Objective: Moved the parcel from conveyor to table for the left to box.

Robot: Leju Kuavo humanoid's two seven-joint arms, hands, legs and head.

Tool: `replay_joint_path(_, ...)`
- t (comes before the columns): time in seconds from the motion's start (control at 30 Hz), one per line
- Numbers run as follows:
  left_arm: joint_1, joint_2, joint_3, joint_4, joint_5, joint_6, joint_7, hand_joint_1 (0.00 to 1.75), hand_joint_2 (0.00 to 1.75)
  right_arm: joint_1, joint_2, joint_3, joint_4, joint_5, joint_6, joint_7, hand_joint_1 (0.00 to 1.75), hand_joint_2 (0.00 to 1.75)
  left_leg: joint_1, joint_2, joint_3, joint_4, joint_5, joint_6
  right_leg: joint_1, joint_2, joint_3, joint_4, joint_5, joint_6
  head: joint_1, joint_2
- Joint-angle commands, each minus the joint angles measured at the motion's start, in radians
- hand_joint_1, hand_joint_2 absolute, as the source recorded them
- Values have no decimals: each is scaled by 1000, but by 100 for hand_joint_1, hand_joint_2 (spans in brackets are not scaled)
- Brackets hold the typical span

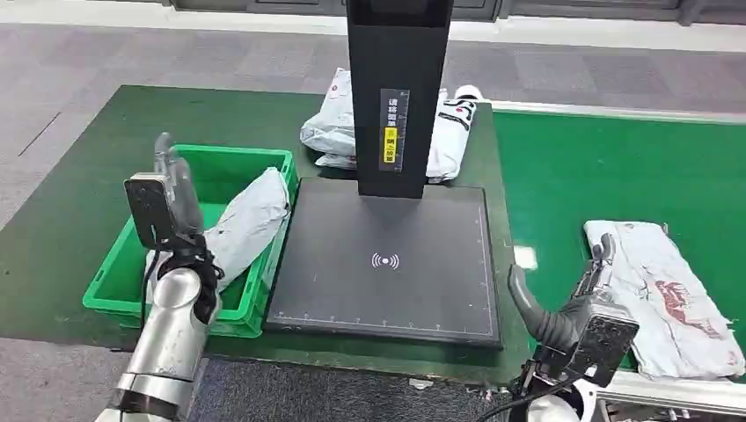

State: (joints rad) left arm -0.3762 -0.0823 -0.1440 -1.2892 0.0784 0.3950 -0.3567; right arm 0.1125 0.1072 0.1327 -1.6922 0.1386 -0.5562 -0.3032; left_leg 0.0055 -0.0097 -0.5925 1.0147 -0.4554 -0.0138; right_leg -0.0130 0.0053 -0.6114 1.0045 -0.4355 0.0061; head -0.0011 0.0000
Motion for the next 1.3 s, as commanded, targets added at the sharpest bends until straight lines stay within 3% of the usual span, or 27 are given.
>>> replay_joint_path(0.03, 242, 1, -251, -354, 96, -224, 32, 0, 175, -25, -75, -306, 67, 398, 93, 246, 0, 175, 0, 1, 5, -3, -2, 2, 0, 0, 6, -4, -1, 1, 0, 0)
replay_joint_path(0.17, 231, 1, -247, -326, 103, -284, 48, 0, 175, -40, -63, -350, 85, 498, 70, 296, 0, 175, -2, -1, 3, -1, -4, 4, -1, -3, 5, -3, -2, 2, 1, 0)
replay_joint_path(0.2, 238, -10, -243, -316, 95, -299, 56, 0, 175, -60, -82, -376, 119, 541, 81, 335, 0, 175, -2, 0, 2, -1, -4, 4, -2, -2, 3, -2, -3, 3, 1, 0)
replay_joint_path(0.23, 244, -21, -240, -305, 126, -342, 64, 0, 175, -85, -125, -405, 192, 681, 132, 434, 0, 175, -2, 1, 4, -2, -4, 4, -1, -1, 5, -3, -3, 2, 0, 0)
replay_joint_path(0.3, 257, -28, -230, -295, 149, -379, 60, 0, 175, -129, -160, -445, 280, 713, 167, 431, 0, 175, -2, 1, 3, -2, -4, 3, -2, -1, 4, -3, -2, 3, 0, 0)
replay_joint_path(0.33, 264, -25, -228, -295, 144, -386, 56, 0, 175, -136, -197, -443, 329, 820, 206, 491, 0, 175, -2, 1, 5, -3, -4, 3, -1, -1, 6, -5, -2, 3, 0, 0)
replay_joint_path(0.43, 285, -20, -205, -293, 130, -410, 43, 0, 175, -156, -233, -462, 382, 932, 227, 541, 0, 175, -2, 1, 3, -2, -4, 4, -1, -1, 4, -4, -1, 3, 0, 0)
replay_joint_path(0.7, 289, -20, -194, -295, 127, -418, 41, 0, 175, -158, -229, -459, 374, 949, 251, 549, 0, 175, -2, 1, 4, -2, -4, 3, -2, -1, 5, -3, -2, 2, 0, 0)
replay_joint_path(0.77, 289, -25, -186, -297, 124, -423, 42, 0, 175, -160, -228, -450, 366, 980, 308, 577, 0, 175, -2, 2, 4, -2, -4, 3, -2, 0, 5, -2, -2, 2, 0, 0)
replay_joint_path(0.83, 289, -16, -171, -292, 153, -476, 46, 0, 175, -179, -225, -445, 386, 951, 452, 569, 0, 175, -2, 2, 5, -2, -4, 3, -2, 0, 5, -3, -2, 2, 0, 0)
replay_joint_path(0.93, 289, -6, -151, -270, 162, -523, 36, 0, 175, -194, -238, -430, 454, 943, 573, 571, 0, 175, -2, 3, 3, -1, -4, 3, -2, 1, 3, -2, -2, 2, 0, 0)
replay_joint_path(1.0, 282, -10, -143, -253, 157, -535, 33, 0, 175, -189, -258, -421, 506, 985, 609, 618, 0, 175, -2, 3, 4, -2, -4, 3, -1, 1, 4, -3, -2, 2, 0, 0)
replay_joint_path(1.2, 271, -13, -138, -240, 157, -546, 32, 0, 175, -188, -268, -414, 555, 990, 624, 620, 0, 175, -2, 1, 4, -2, -4, 4, -1, -1, 5, -3, -2, 2, 0, 0)
replay_joint_path(1.3, 261, -11, -139, -230, 172, -567, 34, 0, 175, -198, -285, -380, 600, 1008, 689, 624, 0, 175, -2, 2, 6, -3, -4, 3, -2, 0, 7, -4, -2, 2, 0, 0)
